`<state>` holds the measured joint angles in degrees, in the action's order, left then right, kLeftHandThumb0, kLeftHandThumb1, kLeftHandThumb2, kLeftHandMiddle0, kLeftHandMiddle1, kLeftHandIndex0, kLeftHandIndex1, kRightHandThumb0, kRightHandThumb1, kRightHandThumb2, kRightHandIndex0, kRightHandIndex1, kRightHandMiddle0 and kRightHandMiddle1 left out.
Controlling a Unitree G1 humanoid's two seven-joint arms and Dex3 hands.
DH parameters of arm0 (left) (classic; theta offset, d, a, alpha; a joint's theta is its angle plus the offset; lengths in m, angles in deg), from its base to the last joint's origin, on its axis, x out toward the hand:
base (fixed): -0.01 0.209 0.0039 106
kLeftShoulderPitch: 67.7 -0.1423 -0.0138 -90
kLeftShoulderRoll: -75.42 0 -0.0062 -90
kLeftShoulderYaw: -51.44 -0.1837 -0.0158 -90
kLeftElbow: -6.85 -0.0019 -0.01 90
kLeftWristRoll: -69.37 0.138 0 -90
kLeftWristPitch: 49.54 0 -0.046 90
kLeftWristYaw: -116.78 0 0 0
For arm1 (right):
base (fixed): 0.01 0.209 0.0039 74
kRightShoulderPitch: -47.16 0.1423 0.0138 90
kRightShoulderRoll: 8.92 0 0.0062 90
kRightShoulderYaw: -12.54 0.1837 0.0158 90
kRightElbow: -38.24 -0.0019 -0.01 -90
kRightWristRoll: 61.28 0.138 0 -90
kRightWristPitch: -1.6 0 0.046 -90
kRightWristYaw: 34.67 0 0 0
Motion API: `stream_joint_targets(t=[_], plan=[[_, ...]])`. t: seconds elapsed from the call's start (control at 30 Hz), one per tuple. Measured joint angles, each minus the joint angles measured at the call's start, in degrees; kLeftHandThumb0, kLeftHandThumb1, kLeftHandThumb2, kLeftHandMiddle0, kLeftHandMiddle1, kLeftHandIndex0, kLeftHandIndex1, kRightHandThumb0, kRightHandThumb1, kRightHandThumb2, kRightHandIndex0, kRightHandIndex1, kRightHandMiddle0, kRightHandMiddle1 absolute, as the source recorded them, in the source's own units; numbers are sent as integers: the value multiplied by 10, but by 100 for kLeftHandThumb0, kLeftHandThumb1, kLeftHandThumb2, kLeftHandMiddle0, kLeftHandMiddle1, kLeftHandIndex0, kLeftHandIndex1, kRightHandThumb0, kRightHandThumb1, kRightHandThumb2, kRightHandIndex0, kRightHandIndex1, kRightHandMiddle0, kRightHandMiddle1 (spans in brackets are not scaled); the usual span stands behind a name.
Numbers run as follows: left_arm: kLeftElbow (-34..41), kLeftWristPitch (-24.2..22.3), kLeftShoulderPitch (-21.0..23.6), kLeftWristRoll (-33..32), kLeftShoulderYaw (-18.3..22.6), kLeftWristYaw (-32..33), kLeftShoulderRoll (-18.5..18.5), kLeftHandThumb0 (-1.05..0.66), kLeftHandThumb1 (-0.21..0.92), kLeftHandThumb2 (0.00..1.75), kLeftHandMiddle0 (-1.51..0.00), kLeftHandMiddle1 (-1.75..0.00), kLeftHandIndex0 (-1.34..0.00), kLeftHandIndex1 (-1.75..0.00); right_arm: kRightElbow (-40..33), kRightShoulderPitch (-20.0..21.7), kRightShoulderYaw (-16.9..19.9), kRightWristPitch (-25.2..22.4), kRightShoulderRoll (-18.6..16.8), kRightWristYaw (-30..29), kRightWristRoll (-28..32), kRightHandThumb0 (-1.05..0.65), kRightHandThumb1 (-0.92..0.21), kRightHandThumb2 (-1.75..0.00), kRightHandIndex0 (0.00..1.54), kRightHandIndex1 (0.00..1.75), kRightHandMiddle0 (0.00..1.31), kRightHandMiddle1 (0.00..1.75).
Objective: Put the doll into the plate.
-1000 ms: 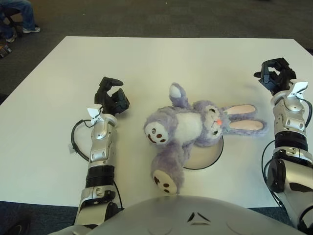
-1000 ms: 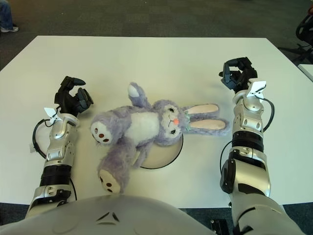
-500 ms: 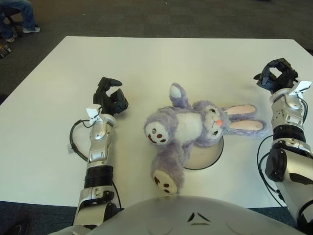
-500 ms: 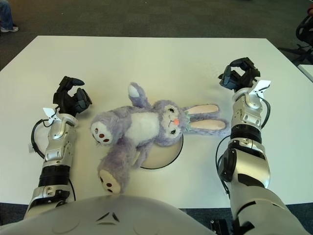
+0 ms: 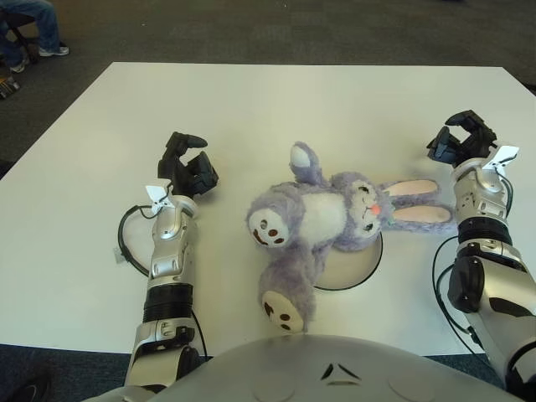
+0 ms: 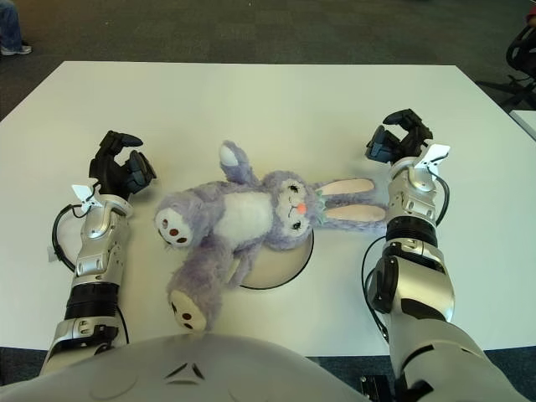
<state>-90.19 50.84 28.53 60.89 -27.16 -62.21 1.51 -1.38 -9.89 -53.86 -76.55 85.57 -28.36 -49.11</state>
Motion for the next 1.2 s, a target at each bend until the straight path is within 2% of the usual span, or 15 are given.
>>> stream_joint_targets(t=[0.27, 0.47, 0.63, 0.77, 1.0, 1.2], plan=[[1, 1, 0, 1, -2, 0, 0, -44, 45, 114, -110, -175, -50, -175, -17, -29, -23, 12, -41, 10, -1, 0, 9, -175, 94, 165, 69, 175], [1, 1, 0, 1, -2, 1, 0, -44, 45, 114, -110, -175, -50, -175, -66, -51, -42, 12, -55, 9, -4, 0, 9, -175, 94, 165, 70, 175], [1, 1, 0, 6, -2, 6, 0, -44, 45, 115, -110, -175, -51, -175, -139, -76, -62, -11, -75, -17, -15, 0, 9, -175, 94, 166, 69, 175], [1, 1, 0, 6, -4, 6, 0, -44, 45, 115, -110, -175, -51, -175, -179, -88, -73, -48, -91, -33, -17, 0, 9, -175, 93, 166, 69, 175], [1, 1, 0, 5, -4, 6, 1, -44, 45, 115, -111, -175, -51, -175, -214, -98, -73, -91, -108, -38, -5, 0, 8, -175, 92, 169, 69, 175], [1, 1, 0, 3, -4, 6, 1, -44, 45, 115, -111, -175, -51, -175, -238, -105, -70, -106, -118, -40, 7, 0, 7, -175, 91, 170, 68, 175]])
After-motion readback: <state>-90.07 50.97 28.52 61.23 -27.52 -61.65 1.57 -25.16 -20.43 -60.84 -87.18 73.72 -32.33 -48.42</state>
